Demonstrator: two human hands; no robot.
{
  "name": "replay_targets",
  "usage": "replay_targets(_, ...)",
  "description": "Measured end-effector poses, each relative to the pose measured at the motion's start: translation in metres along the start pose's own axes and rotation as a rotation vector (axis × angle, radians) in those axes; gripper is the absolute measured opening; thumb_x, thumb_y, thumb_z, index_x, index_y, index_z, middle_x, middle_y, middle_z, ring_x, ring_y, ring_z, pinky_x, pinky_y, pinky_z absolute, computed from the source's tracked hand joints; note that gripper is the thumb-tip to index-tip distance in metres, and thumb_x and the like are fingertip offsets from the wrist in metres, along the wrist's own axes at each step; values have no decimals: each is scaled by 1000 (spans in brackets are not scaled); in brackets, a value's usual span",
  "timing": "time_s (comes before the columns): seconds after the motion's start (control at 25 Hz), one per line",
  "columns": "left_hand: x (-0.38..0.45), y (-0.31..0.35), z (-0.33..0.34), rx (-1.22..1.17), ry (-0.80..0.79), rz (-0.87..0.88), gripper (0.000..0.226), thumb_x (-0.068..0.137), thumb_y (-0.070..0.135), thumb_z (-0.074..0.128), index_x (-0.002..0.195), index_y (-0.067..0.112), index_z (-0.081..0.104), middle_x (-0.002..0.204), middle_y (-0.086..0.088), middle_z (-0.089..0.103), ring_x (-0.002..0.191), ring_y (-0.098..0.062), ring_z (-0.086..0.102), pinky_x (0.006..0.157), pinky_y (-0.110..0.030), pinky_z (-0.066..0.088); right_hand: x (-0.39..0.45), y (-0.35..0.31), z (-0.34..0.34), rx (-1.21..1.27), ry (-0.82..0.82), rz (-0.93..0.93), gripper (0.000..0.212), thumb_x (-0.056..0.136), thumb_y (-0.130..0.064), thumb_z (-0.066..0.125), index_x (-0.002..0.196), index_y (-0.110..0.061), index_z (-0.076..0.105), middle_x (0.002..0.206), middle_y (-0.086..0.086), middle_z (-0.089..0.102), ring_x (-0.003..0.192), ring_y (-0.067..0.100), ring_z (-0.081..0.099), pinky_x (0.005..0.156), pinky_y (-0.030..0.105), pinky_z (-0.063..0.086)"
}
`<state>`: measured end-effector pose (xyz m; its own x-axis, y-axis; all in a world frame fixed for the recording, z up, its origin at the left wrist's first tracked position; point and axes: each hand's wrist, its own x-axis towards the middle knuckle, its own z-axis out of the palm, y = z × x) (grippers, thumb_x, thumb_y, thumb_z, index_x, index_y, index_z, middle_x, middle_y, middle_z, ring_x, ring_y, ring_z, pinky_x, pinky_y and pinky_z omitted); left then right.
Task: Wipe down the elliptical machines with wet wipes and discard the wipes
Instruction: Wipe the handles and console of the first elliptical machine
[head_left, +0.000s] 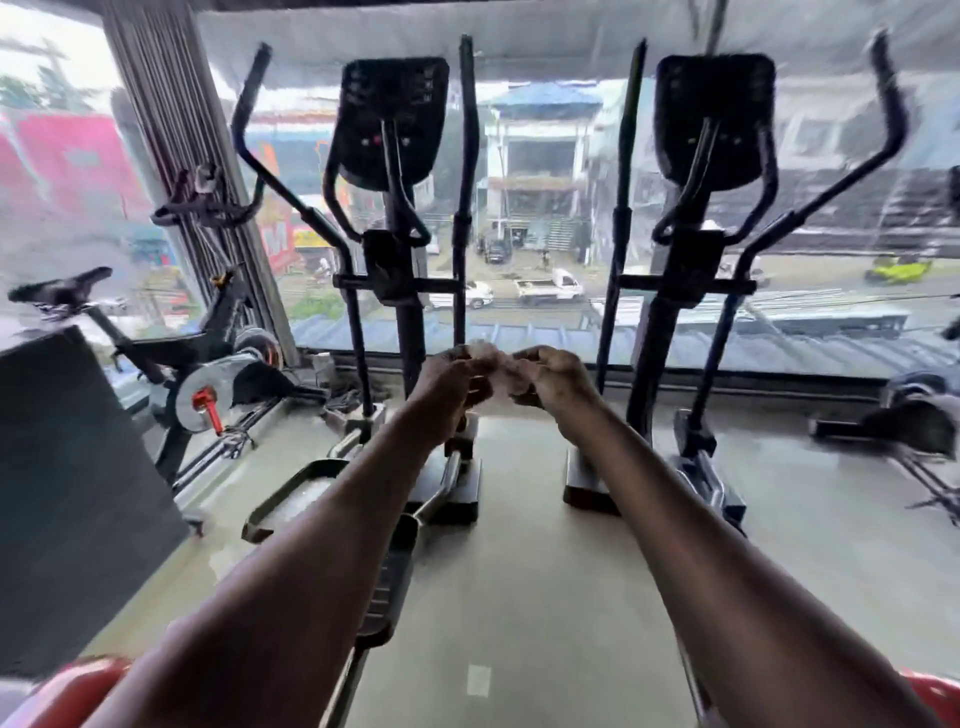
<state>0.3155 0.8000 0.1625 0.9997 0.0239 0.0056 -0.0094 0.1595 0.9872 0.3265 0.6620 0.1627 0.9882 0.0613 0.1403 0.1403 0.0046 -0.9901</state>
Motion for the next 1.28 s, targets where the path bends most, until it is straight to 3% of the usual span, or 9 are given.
replay_targets(0.2, 154, 31, 49, -28, -59, 90, 10, 86, 3, 66, 85, 13, 63, 76, -6, 70, 68, -19, 65, 64, -26, 55, 142, -18, -47, -31, 68, -92, 22, 79, -6, 77, 77, -15, 56, 73, 2, 62, 66, 16, 60, 65, 30, 54)
replay_targets(0.32, 244, 37, 69, -21, -111, 108, 13, 87, -1, 61, 89, 11, 64, 82, -9, 69, 77, -25, 64, 76, -33, 56, 221, -14, -67, -13, 131, -109, 18, 82, -13, 75, 80, -13, 57, 80, 9, 66, 75, 23, 64, 77, 39, 56)
replay_targets(0.4, 310, 43, 80, -38, -152, 130, 12, 88, 1, 60, 89, 12, 64, 84, -10, 68, 81, -27, 63, 85, -39, 55, 283, -13, -77, -10, 167, -138, 18, 83, -17, 74, 87, -12, 58, 84, 11, 68, 75, 24, 66, 73, 37, 58)
replay_targets(0.6, 472, 65, 102, -80, -287, 172, 4, 89, 7, 62, 89, 10, 64, 77, -7, 66, 71, -23, 61, 63, -24, 53, 426, -27, -94, -123, 326, -202, 17, 85, -21, 71, 88, -10, 58, 76, 3, 64, 64, 13, 62, 56, 22, 50)
replay_targets(0.72, 561, 89, 135, -142, -358, 172, 10, 87, 1, 62, 93, 8, 64, 80, -8, 69, 70, -20, 66, 55, -22, 52, 510, -50, -123, -105, 361, -215, 13, 84, -16, 71, 83, -15, 58, 84, 9, 64, 75, 19, 64, 63, 29, 53)
replay_targets(0.8, 606, 104, 163, -161, -413, 187, 12, 87, 0, 60, 93, 9, 64, 78, -6, 67, 70, -19, 66, 57, -22, 52, 558, -65, -147, -154, 388, -255, 16, 83, -11, 72, 90, -17, 58, 90, 9, 63, 80, 21, 62, 66, 33, 53)
replay_targets(0.96, 696, 128, 209, -182, -452, 262, 11, 90, 5, 59, 96, 14, 62, 79, -9, 62, 70, -22, 59, 69, -30, 47, 649, -87, -196, -434, 493, -400, 18, 81, -9, 73, 95, -16, 62, 87, 0, 63, 67, 6, 56, 49, 12, 42)
replay_targets(1.16, 815, 169, 277, -129, -398, 380, 7, 94, 11, 55, 94, 14, 62, 74, -4, 58, 63, -16, 54, 63, -23, 47, 776, -135, -283, -624, 645, -643, 21, 82, -1, 62, 86, -21, 65, 83, -4, 65, 72, 8, 57, 56, 15, 43)
replay_targets(1.28, 875, 193, 315, -103, -374, 443, 9, 95, 10, 53, 97, 12, 62, 74, -4, 58, 62, -16, 52, 63, -24, 45, 844, -162, -322, -680, 694, -709, 17, 86, -7, 62, 95, -17, 72, 93, 0, 69, 80, 8, 62, 57, 4, 41)
